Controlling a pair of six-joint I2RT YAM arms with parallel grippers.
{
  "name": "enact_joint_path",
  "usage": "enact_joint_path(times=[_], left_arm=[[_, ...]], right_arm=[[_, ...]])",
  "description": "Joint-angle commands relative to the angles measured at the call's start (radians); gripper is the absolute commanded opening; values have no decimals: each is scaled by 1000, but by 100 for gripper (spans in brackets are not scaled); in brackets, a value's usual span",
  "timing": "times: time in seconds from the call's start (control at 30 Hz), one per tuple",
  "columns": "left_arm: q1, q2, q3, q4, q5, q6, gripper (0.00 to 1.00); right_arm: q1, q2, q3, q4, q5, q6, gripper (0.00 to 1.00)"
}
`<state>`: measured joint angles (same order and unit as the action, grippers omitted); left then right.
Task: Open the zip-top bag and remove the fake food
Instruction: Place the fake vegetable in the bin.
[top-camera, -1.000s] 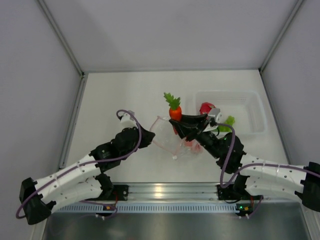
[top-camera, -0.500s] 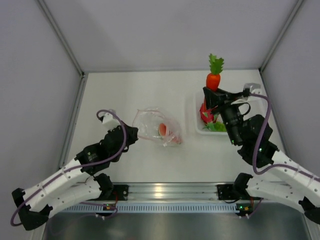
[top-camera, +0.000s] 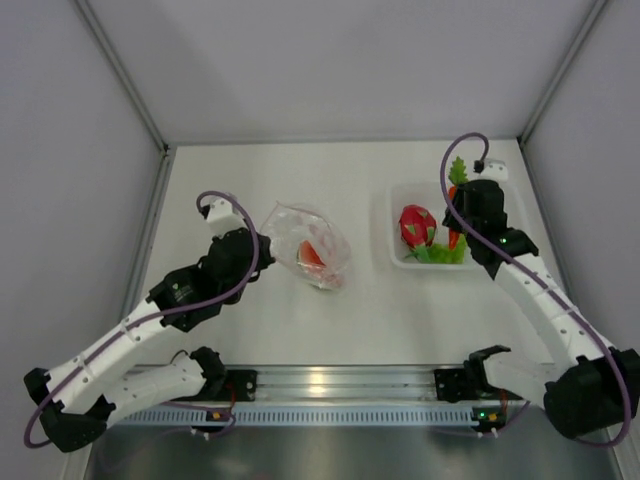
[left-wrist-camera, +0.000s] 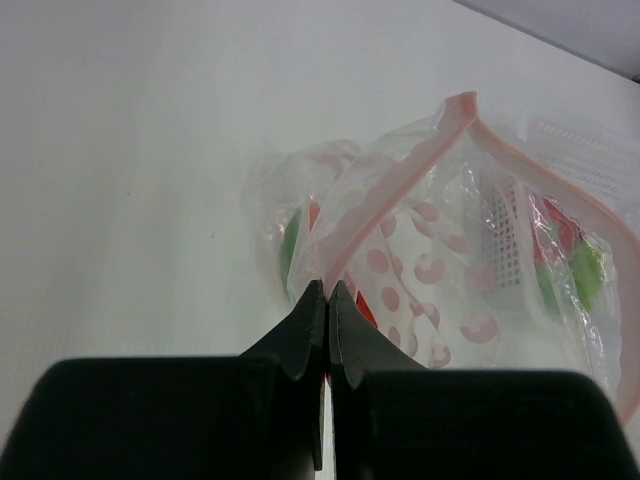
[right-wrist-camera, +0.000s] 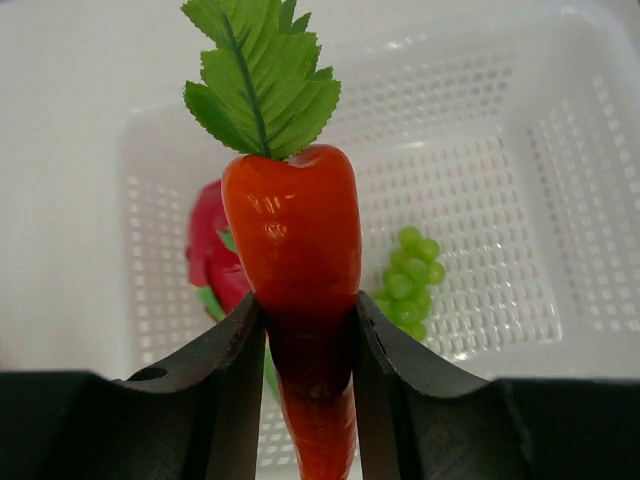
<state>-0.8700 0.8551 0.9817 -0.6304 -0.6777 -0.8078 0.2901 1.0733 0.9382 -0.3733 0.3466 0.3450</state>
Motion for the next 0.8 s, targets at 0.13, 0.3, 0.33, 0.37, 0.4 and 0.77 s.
enact_joint_path(times=[0.13, 0.3, 0.33, 0.37, 0.4, 0.77], left_arm=[[17, 18, 84, -43, 69, 127, 0], [26, 58, 113, -49, 141, 174, 0], [26, 64, 112, -49, 161, 182, 0], [28, 68, 114, -49, 168, 185, 0], [28, 71, 114, -49, 178, 186, 0], [31, 117, 133, -48, 259, 229, 0]], right_arm=[[-146, 175, -87, 65, -90, 23, 9], [-178, 307, -59, 117, -101, 40, 11], [-186, 321, -56, 123, -101, 52, 11], [-189, 335, -47, 131, -116, 55, 12], [-195, 359, -39, 138, -113, 57, 12], [-192, 350, 69, 36, -116, 28, 89]])
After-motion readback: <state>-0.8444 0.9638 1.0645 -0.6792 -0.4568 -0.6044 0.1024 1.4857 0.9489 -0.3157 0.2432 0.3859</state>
